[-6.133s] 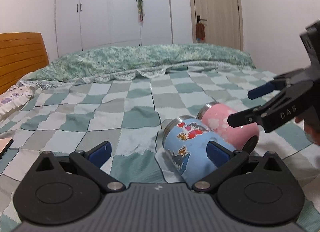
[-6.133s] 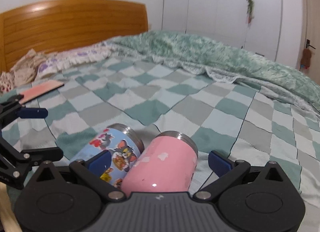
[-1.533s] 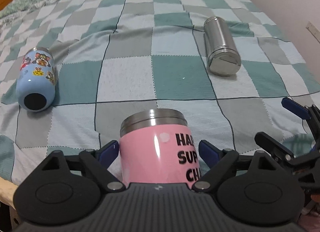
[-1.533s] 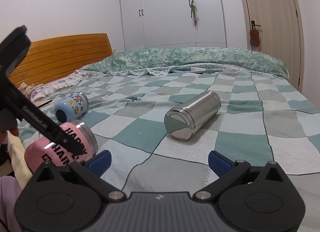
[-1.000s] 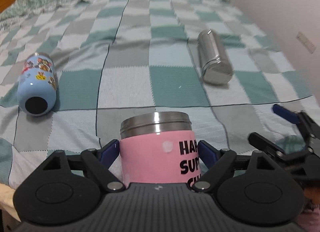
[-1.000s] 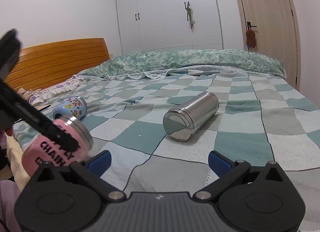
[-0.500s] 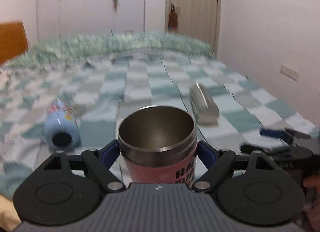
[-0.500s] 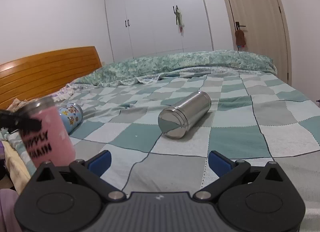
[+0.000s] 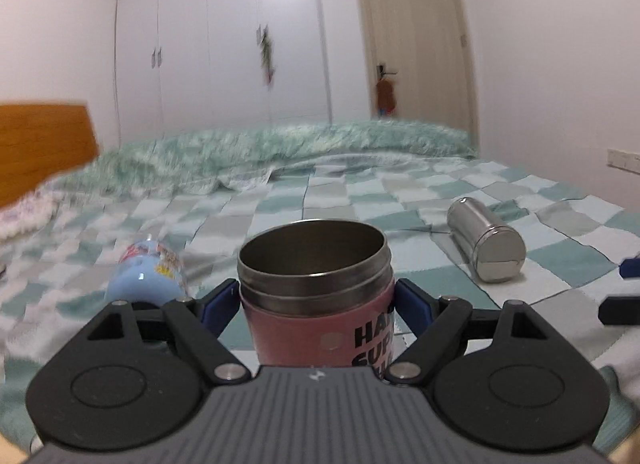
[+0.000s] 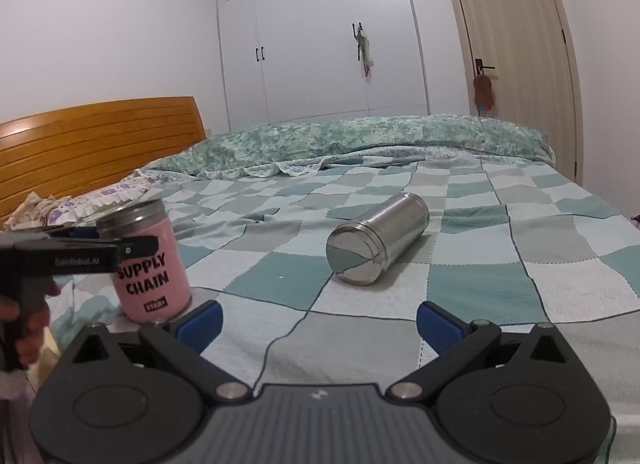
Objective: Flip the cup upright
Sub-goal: 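Rotate the pink cup rim-up with the left tool and lower it onto the blanket, then open the left tool and withdraw from the upright pink cup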
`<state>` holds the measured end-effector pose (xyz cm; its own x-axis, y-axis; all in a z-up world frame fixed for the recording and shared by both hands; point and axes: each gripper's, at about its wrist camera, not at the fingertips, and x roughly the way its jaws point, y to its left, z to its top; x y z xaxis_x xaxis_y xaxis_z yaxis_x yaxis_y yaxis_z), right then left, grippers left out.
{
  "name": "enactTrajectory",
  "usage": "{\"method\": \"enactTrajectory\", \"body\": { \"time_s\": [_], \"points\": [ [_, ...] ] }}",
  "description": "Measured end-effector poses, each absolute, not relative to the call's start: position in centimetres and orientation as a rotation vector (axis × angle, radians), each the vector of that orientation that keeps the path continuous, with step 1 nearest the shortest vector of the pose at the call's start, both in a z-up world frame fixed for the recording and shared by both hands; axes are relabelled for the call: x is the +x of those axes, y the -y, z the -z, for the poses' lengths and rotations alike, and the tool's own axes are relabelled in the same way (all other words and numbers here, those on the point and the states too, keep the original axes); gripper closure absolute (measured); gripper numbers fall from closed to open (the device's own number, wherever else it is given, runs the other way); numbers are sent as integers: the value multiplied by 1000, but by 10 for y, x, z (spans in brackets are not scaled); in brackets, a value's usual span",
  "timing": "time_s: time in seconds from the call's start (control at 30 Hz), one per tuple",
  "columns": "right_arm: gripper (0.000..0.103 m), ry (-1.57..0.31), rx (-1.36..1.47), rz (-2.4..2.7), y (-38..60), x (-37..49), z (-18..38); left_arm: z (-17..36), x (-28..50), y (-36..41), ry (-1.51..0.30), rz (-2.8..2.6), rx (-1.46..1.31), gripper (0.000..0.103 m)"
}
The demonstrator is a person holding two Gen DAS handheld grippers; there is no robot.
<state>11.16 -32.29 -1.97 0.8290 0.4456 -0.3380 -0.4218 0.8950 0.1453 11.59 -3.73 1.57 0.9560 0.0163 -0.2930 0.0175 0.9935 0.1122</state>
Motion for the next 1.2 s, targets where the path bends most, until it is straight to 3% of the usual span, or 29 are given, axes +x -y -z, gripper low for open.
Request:
{"method": "enactTrajectory", "body": {
  "time_s": [0.2,0.27,0.3,0.43,0.63,1.2],
  "points": [
    [0,-368,58,-459,321,111,20,-14,112,38,-288,4,116,17],
    [0,-356,58,-460,321,108,20,-15,106,31,-267,35,84,9],
    [0,-351,56,-459,321,108,19,-17,101,28,-250,49,67,0],
    [0,-322,39,-444,319,101,16,-31,67,21,-135,10,55,0],
    [0,-292,15,-416,320,72,9,-42,16,7,-110,21,41,0],
    [0,-142,-58,-237,332,-25,21,0,-57,-8,-88,-59,19,0]
  ]
}}
